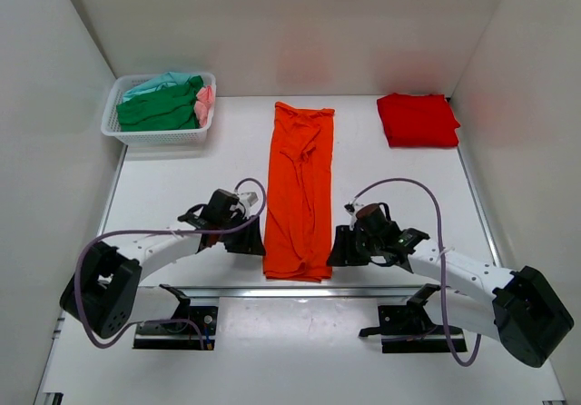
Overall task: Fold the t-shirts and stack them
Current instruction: Rotate the tshirt 90 degrees, then grab the bottom of the folded rectangular tshirt with both arms
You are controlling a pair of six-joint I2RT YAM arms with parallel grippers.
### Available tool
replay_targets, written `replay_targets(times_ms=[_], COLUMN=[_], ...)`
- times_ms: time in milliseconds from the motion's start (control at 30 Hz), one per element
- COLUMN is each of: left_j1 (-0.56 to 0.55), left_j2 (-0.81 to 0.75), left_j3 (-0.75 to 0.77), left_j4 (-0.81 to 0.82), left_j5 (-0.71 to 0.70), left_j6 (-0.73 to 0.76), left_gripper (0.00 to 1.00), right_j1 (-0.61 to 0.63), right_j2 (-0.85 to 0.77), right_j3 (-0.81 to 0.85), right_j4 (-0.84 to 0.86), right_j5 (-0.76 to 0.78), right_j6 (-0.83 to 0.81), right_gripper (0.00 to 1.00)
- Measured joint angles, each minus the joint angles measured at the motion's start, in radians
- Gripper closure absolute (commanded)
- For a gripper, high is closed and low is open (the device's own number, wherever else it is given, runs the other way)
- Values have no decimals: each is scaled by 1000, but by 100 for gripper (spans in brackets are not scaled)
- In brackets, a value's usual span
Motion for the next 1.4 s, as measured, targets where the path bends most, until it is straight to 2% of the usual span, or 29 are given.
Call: replay_targets(times_ms=[167,333,433,533,633,700,733,800,833,867,1333,1367,1400], left_j1=[-44,-101,-132,-161,-185,-200,-208,-221,-225,-228,-213,-213,-213], left_j2=[-49,-26,25,69,96,110,117,134,141,146,74,74,74], left_j3=[-48,-44,-16,22,46,59,64,74,74,75,76,76,75], left_j4=[82,135,123,81,56,45,41,34,30,24,-99,-101,-101], left_j5=[-5,-8,-19,-44,-62,-69,-72,-74,-74,-73,-53,-49,-44], left_j6=[-51,-83,-88,-84,-82,-80,-80,-78,-76,-80,-22,-21,-18], left_gripper=[41,43,44,42,46,53,57,79,97,100,100,94,84], right_j1=[21,60,81,93,101,107,110,119,123,123,51,51,53], right_j2=[1,39,65,89,107,127,136,162,175,183,113,113,113], right_j3=[-39,-39,-34,-23,-11,0,6,18,19,19,20,20,20], right_j4=[24,59,70,82,84,85,86,90,90,88,6,2,-1], right_j5=[5,6,5,5,6,6,6,9,9,8,-34,-39,-43], right_j6=[43,66,76,82,83,83,83,75,76,71,-22,-26,-28], right_gripper=[58,59,59,59,60,61,69,93,100,100,100,100,100])
